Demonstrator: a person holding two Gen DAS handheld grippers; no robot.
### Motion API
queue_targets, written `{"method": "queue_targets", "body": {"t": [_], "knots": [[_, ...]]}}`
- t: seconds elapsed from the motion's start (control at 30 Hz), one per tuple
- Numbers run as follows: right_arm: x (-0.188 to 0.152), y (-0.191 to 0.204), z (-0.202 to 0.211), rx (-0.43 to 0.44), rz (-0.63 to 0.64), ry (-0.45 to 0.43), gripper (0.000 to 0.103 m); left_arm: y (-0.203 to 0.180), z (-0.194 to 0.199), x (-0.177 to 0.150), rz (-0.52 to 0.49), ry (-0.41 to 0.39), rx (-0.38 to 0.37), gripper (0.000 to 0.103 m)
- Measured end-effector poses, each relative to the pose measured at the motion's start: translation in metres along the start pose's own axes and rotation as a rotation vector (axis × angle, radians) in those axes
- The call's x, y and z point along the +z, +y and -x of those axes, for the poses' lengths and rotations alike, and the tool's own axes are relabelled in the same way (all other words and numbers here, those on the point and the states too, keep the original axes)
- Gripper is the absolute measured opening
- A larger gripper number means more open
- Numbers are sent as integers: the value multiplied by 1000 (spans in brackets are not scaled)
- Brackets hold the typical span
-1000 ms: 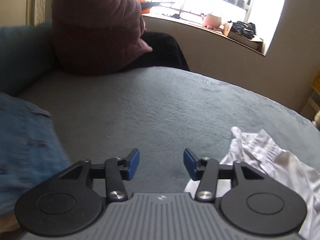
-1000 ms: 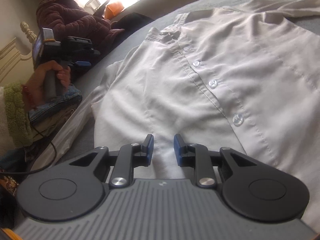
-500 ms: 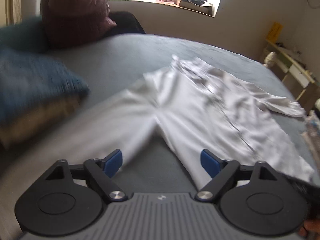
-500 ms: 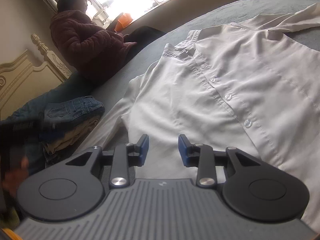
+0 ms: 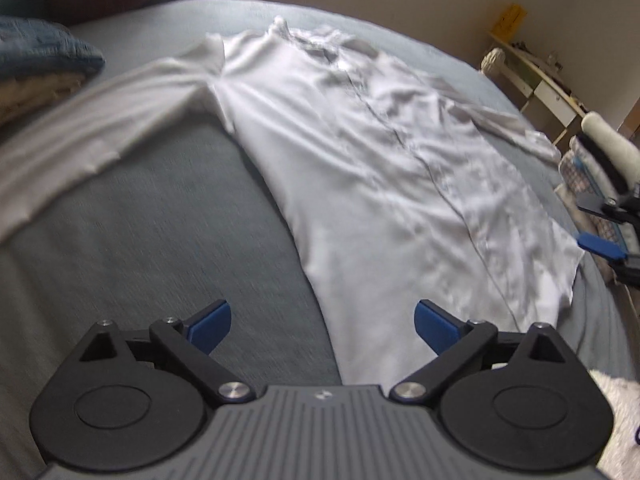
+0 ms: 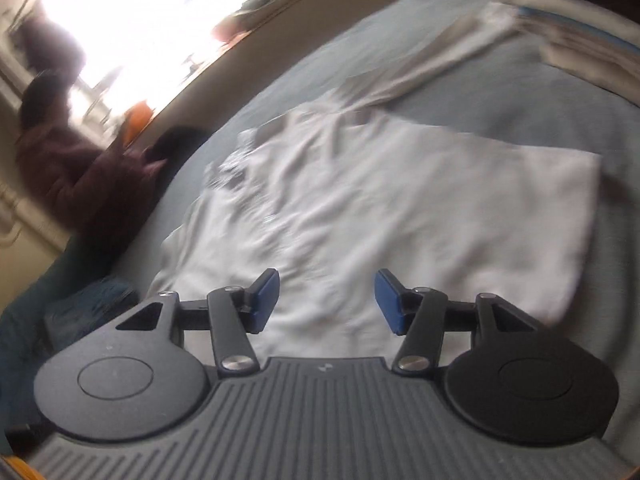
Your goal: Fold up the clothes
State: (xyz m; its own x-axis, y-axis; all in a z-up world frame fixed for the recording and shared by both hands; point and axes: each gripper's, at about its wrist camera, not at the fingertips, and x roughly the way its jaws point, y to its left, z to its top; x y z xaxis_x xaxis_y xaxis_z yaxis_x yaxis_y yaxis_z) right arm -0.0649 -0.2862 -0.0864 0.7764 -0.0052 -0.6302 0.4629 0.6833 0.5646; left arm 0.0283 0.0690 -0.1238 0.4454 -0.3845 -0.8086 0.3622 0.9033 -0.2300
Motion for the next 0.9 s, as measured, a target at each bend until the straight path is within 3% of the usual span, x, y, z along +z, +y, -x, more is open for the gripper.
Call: {"method": "queue_targets", "body": {"t": [0.13,0.23,0.37,0.5,0.6,0.9], "knots": [[-14,2,0,24,2,48,57,-9,-5,-11,-24,25,43,99],[-32,42,-14,82,138,103,71,-16,-8,-17,-45,44,84,100],[-55,89,-36,101,305,149,84,-25,-12,-19,-127,75,215,100],[-72,107,-45,51,433,163,92,-32,-16,-22,-227,91,280,100],[-77,102,-43,2,470,151,97,-31,-18,-21,-246,101,289,100],[-73,95,-42,-102,470,68,102,-10,-12,-10,-126,87,346,100]]}}
